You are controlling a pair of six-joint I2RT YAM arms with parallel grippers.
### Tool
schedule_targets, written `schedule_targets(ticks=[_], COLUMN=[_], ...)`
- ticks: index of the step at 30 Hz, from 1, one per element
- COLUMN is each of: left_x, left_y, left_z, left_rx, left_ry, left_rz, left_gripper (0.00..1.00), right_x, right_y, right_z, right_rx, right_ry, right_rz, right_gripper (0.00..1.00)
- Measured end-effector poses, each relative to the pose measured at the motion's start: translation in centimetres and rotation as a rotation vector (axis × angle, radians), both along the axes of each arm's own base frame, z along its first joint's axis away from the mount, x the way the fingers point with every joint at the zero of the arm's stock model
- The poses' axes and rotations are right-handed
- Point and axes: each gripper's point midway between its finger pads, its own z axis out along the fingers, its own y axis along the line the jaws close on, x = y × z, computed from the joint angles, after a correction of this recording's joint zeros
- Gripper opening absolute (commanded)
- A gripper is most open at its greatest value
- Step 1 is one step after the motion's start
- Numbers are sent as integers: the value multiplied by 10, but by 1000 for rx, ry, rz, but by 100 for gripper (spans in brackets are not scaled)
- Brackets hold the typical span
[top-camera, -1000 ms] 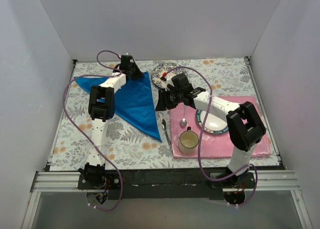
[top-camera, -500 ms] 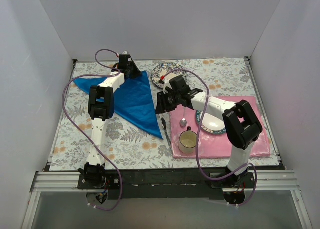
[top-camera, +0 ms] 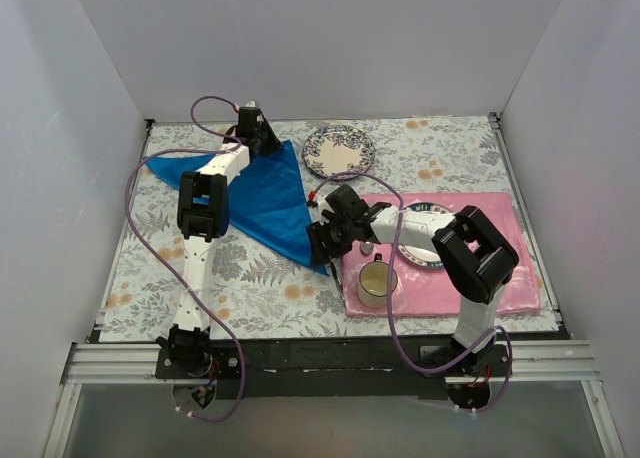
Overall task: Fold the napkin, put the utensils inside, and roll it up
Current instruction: Fold the napkin
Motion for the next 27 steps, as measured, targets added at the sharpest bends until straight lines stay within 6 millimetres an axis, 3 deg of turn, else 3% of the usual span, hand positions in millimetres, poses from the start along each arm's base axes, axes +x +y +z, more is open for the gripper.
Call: schedule_targets(ticks=[7, 16, 27], left_x=[2, 9, 14], left_y=[5, 17, 18], left_z=[0, 0, 1], left_rx=[11, 20, 18], left_ry=[-4, -12, -23], left_rz=[13, 37, 38], left_gripper=[7, 7, 7], right_x=[-11, -13, -22], right_y=[-10, -17, -21], right_z=[-4, -5, -11], right_rx=[-7, -23, -6], right_ry=[13, 13, 48], right_rz=[-2, -40, -81], right_gripper=[44, 1, 1])
